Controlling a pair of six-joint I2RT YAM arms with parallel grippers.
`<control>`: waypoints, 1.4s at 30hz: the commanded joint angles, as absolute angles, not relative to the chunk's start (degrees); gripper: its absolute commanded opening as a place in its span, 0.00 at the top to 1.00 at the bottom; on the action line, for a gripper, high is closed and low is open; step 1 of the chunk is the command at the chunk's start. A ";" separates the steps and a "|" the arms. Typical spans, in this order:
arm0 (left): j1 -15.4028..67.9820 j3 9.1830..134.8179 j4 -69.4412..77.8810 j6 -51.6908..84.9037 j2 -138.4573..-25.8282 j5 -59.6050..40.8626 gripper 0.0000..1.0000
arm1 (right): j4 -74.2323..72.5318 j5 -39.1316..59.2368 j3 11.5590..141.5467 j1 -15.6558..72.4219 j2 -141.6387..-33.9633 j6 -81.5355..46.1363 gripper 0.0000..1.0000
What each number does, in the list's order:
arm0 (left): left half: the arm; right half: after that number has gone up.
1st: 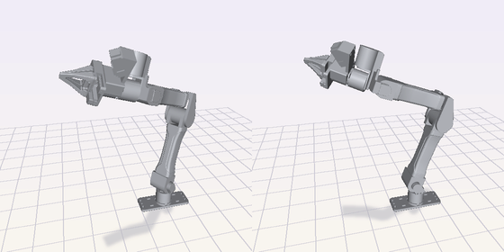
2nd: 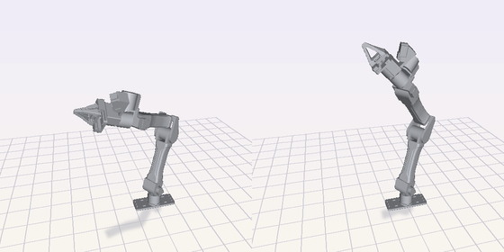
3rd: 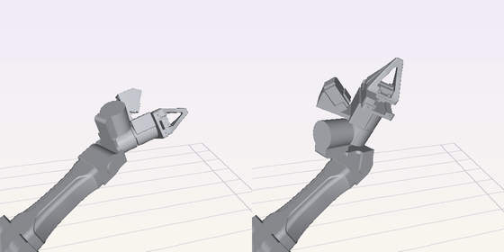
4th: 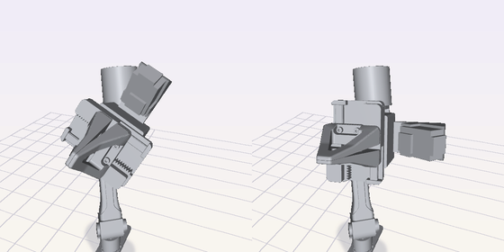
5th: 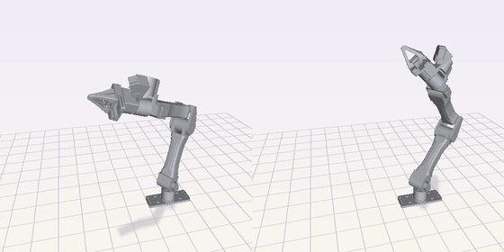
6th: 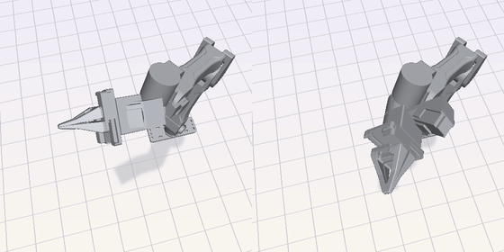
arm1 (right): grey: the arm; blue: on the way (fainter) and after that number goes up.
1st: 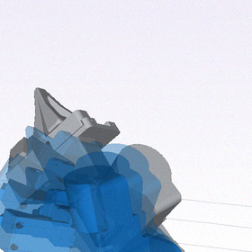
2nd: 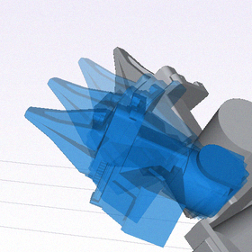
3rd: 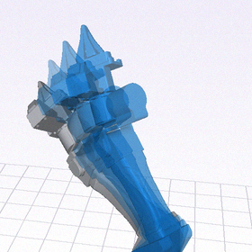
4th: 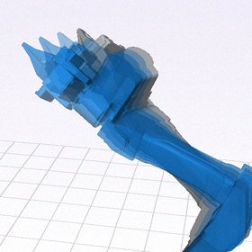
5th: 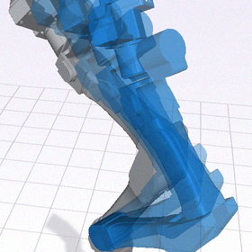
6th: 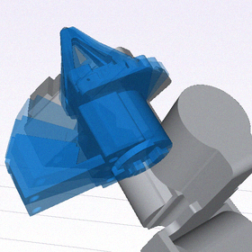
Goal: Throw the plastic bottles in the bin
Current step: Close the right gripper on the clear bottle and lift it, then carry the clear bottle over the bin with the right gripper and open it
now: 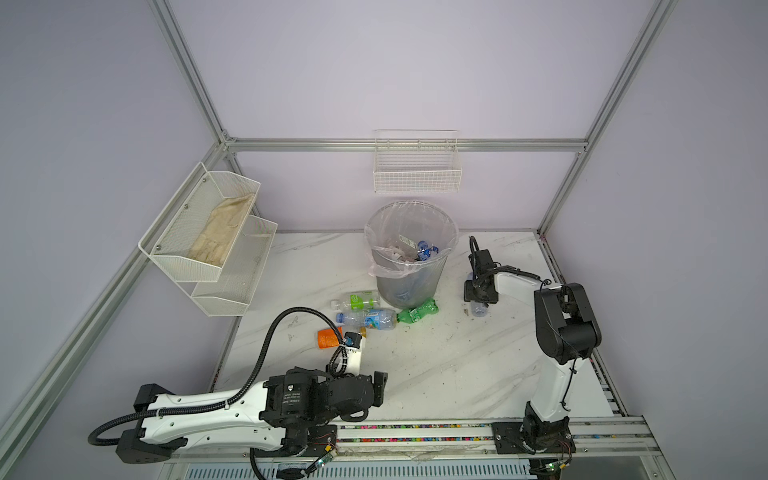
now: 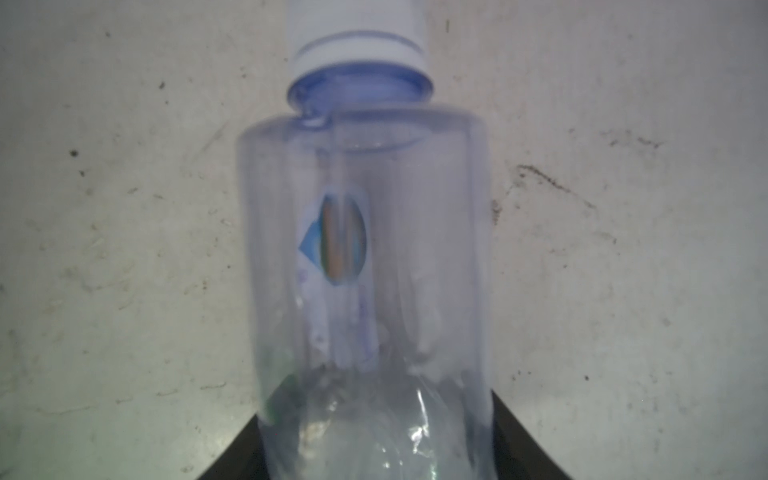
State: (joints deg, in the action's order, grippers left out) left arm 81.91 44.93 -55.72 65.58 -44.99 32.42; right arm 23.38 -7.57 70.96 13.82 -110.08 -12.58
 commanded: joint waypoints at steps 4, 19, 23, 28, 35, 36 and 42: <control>82.26 41.56 -54.67 67.74 -43.43 34.52 0.10 | 24.10 -7.07 67.63 14.94 -104.36 -12.82 0.62; 82.27 40.78 -54.40 68.38 -42.93 35.49 0.12 | 34.79 -7.28 76.92 18.48 -75.76 -15.65 0.72; 82.26 40.87 -54.14 68.31 -42.88 35.90 0.14 | 37.09 -2.73 83.54 20.31 -70.31 -15.73 0.73; 82.27 41.13 -53.18 66.90 -42.90 36.04 0.15 | 40.04 1.22 93.49 24.85 -69.72 -16.48 0.72; 82.27 41.45 -52.24 65.27 -42.79 36.57 0.15 | 43.62 1.07 107.05 30.28 -74.91 -17.22 0.71; 82.27 41.35 -51.92 65.17 -42.80 36.65 0.15 | 43.81 0.97 108.55 30.80 -75.82 -17.23 0.71; 82.34 41.39 -50.73 63.75 -42.65 37.00 0.15 | 44.55 -0.83 114.88 33.92 -82.49 -17.31 0.71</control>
